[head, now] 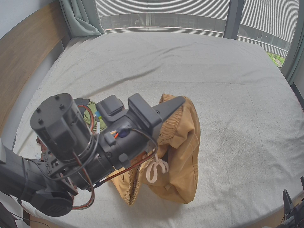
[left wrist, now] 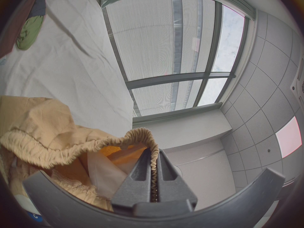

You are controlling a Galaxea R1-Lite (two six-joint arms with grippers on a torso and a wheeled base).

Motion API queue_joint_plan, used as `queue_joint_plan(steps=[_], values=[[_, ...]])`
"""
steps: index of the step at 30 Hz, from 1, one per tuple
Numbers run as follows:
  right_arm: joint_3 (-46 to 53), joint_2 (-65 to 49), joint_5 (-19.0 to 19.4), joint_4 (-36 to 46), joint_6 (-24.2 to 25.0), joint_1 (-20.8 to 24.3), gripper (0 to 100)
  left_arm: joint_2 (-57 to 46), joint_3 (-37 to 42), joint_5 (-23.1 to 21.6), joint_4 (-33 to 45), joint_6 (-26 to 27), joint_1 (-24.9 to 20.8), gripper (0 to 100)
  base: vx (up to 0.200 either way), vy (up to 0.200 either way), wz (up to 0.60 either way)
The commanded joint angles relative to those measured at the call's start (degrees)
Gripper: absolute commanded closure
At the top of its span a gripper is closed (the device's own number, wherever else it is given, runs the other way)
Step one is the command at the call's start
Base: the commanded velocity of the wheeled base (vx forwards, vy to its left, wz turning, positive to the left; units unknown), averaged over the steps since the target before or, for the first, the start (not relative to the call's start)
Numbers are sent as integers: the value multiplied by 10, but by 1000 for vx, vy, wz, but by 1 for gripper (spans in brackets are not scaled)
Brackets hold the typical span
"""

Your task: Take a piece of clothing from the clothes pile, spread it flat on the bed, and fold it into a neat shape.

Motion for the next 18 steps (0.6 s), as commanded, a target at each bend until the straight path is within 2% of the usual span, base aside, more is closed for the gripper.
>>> queue_joint_plan(steps=[1,7,15,18], values=[[10,-9,0,0,-1,0,0,47,-29,-4,0,-1,-19,100,0,0,0],[10,-9,0,0,-1,0,0,74,-76,-5,6,-2,-47,100,0,0,0],[10,-9,0,0,-1,0,0,78,-119,-84,8,-46,-75,100,0,0,0],[10,-9,0,0,-1,0,0,80,-147,-92,10,-60,-81,100,0,0,0]])
